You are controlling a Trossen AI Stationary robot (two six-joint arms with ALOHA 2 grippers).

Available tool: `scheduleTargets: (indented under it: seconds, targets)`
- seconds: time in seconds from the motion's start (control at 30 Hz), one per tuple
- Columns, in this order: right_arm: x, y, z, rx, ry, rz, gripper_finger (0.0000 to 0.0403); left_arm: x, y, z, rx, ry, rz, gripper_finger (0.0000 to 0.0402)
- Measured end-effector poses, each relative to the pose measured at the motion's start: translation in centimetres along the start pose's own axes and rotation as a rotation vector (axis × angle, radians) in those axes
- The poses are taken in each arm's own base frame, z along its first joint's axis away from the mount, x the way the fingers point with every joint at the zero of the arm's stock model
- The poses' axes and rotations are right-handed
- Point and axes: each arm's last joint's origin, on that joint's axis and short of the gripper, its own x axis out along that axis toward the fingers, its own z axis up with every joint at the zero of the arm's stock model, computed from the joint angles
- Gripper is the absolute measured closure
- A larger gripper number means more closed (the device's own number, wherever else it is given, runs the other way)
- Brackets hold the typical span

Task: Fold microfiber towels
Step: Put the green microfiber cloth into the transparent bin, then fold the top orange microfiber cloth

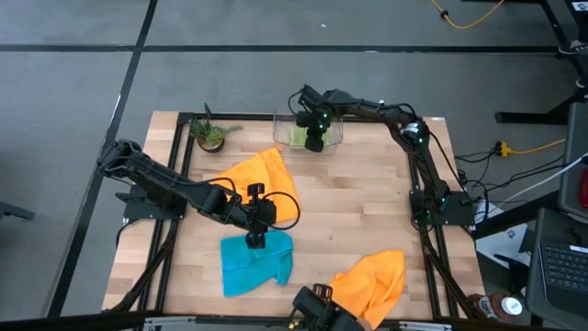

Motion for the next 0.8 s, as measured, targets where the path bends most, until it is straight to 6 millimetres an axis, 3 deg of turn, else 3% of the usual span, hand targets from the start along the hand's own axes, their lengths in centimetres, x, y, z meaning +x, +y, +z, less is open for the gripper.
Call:
scheduleTargets:
  seconds: [0.17,0.3,0.43,0.63,0.8]
  targets:
    - [-4.0,0.8,1.1,0.027,0.031,0.005,0.0400,0.0,0.0,0.0,-0.001,0.000,0.000,0.0279]
    - [-7.4,2.9,1.7,0.030,0.079,0.022,0.0399,-0.1,-0.1,-0.2,0.001,0.011,0.001,0.0279]
    - [-10.5,6.6,2.1,-0.015,0.102,0.013,0.0399,-0.2,-0.4,-0.3,0.002,0.015,-0.005,0.0279]
    - [-15.0,13.8,1.5,-0.112,0.069,0.046,0.0399,-0.4,-1.0,-0.5,-0.079,0.034,-0.057,0.0279]
    - [-17.6,19.3,0.6,-0.173,0.018,0.079,0.0399,-0.8,-2.1,-0.9,-0.182,0.073,-0.154,0.0279]
